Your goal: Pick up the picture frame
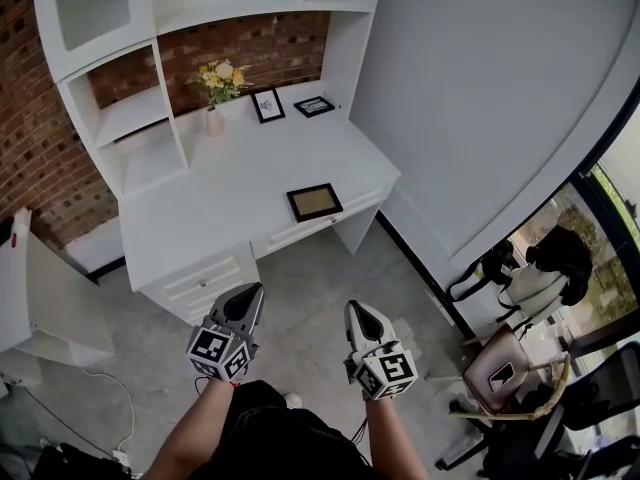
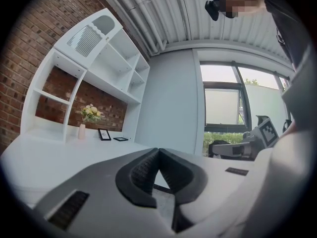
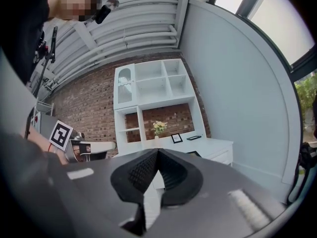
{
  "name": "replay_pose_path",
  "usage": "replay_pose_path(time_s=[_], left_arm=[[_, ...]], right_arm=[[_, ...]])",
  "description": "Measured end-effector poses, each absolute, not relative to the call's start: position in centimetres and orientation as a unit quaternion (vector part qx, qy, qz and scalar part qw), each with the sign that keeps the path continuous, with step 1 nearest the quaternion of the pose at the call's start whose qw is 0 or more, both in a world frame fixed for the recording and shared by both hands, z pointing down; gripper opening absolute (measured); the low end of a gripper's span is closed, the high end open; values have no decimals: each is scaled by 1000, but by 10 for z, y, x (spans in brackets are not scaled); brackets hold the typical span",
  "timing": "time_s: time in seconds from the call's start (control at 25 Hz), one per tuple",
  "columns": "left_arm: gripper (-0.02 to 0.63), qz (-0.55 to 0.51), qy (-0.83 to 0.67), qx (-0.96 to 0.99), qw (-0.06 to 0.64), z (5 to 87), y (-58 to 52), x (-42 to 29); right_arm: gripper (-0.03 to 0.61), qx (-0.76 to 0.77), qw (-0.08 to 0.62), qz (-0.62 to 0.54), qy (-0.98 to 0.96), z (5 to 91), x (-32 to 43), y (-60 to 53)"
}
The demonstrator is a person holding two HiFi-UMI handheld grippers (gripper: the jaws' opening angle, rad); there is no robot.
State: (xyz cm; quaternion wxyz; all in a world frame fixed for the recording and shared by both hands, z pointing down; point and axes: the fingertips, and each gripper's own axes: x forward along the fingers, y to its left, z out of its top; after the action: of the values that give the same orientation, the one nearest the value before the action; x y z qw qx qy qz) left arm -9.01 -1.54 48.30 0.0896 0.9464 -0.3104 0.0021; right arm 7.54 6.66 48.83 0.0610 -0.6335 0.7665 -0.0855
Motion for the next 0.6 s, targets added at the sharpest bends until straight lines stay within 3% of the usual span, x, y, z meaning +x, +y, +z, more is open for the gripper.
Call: replay_pose_path(time_s=[0.6], left_arm=[[-3, -4, -280, 955, 98, 502, -80, -39]], right_arm=[[3, -642, 53, -102, 758, 508, 109, 0]])
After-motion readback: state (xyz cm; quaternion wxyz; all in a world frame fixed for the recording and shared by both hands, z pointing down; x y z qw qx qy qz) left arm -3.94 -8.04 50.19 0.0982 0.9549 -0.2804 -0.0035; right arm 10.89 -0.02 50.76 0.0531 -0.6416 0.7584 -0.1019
